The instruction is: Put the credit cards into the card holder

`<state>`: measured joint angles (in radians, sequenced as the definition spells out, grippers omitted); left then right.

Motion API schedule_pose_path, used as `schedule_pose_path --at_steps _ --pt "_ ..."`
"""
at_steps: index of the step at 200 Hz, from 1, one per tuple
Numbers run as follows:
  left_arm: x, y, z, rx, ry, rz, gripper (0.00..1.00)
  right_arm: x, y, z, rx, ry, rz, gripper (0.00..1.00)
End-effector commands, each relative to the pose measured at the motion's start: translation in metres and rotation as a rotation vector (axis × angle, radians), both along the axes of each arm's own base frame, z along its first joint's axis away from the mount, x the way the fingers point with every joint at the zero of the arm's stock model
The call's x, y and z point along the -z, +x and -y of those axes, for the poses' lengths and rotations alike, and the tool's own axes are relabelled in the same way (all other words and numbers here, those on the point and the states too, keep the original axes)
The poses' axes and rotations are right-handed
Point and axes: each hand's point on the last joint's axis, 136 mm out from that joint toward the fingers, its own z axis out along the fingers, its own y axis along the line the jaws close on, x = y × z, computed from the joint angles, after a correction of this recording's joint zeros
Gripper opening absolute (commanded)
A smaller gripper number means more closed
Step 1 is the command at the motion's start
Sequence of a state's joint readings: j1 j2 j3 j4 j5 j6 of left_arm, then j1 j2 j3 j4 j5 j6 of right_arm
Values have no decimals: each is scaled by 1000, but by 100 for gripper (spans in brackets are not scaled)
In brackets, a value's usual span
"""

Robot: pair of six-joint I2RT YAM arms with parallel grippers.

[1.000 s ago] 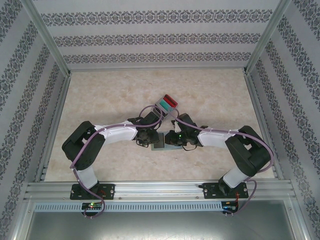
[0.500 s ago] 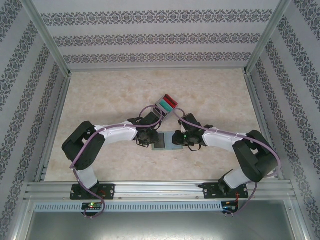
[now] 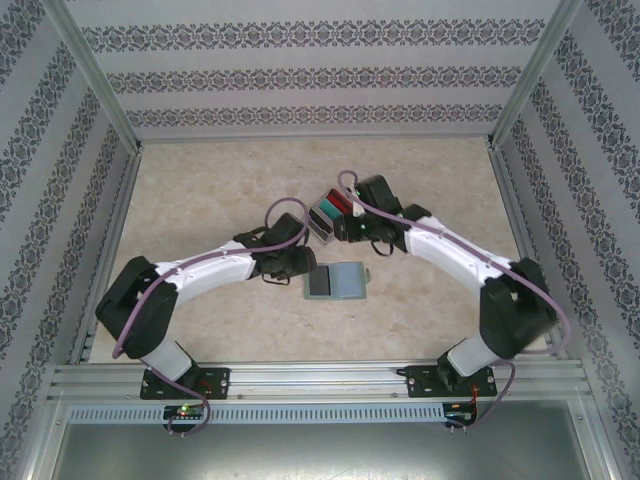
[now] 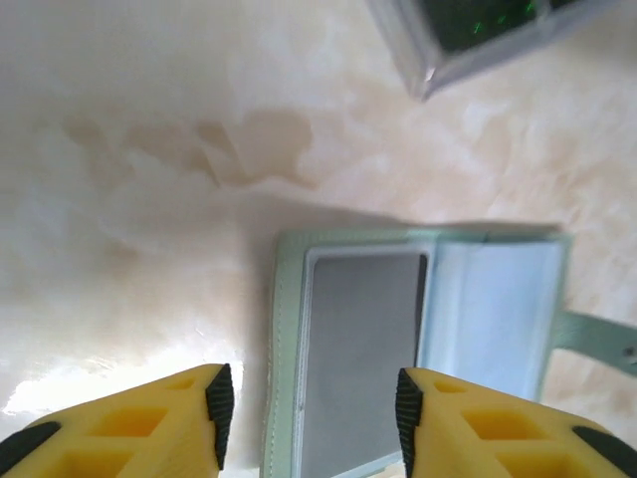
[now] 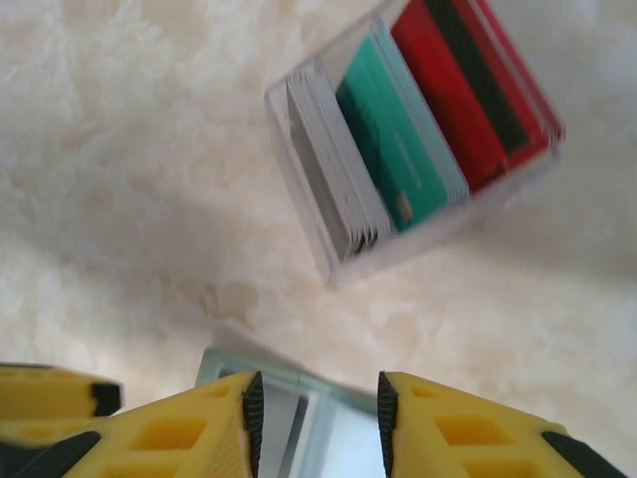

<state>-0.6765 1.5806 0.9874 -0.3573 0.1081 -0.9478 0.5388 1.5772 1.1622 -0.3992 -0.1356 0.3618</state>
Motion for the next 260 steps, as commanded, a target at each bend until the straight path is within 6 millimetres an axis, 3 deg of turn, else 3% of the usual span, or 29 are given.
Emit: schedule_pose_path --at_steps 1,34,76,123,169,210,260 --pt "-6 14 -23 -71 -15 18 54 20 11 5 -88 -168 -34 38" --pt "-10 36 -36 -143 -116 9 55 24 42 -17 -165 -206 -35 39" --pt "-11 50 -41 -186 -183 1 58 42 58 -39 -227 -290 -48 39" --pt "-5 48 -46 -204 -178 -9 58 60 65 -44 -264 -379 -44 42" --pt "-1 45 -47 -212 -180 -17 58 79 72 -37 -261 -505 -36 42" --pt "-1 43 -51 -227 -177 -11 58 84 80 -33 -256 -676 31 44" --pt "-3 40 -55 -239 -172 -5 58 75 87 -32 -227 -696 75 43"
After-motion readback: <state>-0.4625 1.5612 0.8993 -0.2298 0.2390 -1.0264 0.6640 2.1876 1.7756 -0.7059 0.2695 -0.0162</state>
